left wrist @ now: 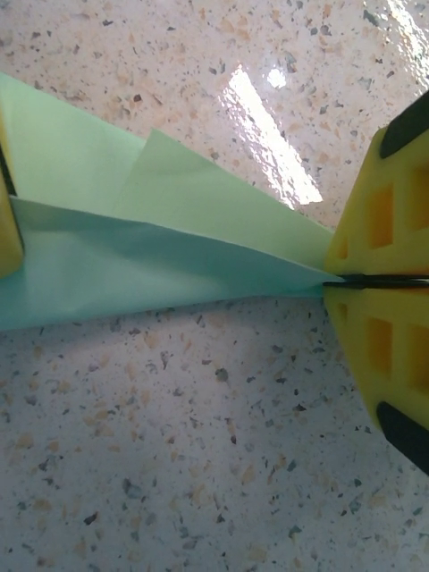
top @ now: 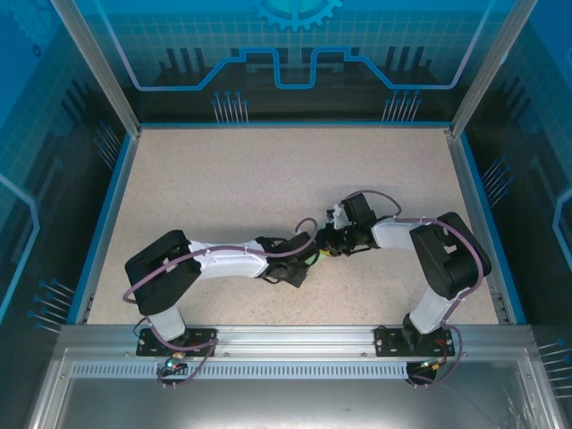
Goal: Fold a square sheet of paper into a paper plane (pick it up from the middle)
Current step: Fold the wing for the fifth time at the center of the table.
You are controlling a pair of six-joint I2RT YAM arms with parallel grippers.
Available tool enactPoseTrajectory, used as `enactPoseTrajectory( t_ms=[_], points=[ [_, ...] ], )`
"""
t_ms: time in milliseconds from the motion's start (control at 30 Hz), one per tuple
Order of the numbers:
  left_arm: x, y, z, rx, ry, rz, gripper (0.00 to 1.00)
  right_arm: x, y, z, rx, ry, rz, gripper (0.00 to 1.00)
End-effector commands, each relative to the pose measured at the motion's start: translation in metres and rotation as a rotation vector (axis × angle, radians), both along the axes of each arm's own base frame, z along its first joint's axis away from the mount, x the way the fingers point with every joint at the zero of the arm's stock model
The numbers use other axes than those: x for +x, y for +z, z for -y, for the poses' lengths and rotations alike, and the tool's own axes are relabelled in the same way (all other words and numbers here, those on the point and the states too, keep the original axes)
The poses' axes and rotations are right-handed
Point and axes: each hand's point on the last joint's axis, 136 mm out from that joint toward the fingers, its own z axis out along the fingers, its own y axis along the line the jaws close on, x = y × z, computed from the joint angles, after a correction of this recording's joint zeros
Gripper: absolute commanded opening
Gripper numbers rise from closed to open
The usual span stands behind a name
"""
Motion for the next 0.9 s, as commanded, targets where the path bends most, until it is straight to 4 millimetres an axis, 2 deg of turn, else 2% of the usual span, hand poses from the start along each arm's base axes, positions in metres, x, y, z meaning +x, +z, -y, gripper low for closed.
enactPoseTrajectory(
  t_ms=[0,167,400,633,867],
  points=[
    [-0.002,-0.005,-0.009,0.062,-0.012,0.0,0.09,0.001,0.007,-0.005,-0.004,0.013,0.014,0.27],
    [-0.003,-0.007,-0.007,0.039,-0.009,-0.01,0.09,0.002,0.014,-0.009,0.008,0.016,0.027,0.29],
    [-0.004,-0.007,-0.01,0.01,0.007,-0.022,0.1,-0.009,0.009,-0.012,0.01,0.023,0.009,0.29],
    [-0.005,-0.007,-0.01,-0.01,0.007,-0.025,0.13,-0.014,0.0,-0.013,-0.001,0.028,-0.008,0.2],
    [-0.003,0.002,-0.012,-0.009,0.003,-0.004,0.24,-0.011,0.0,-0.016,-0.003,0.031,-0.006,0.12]
  ],
)
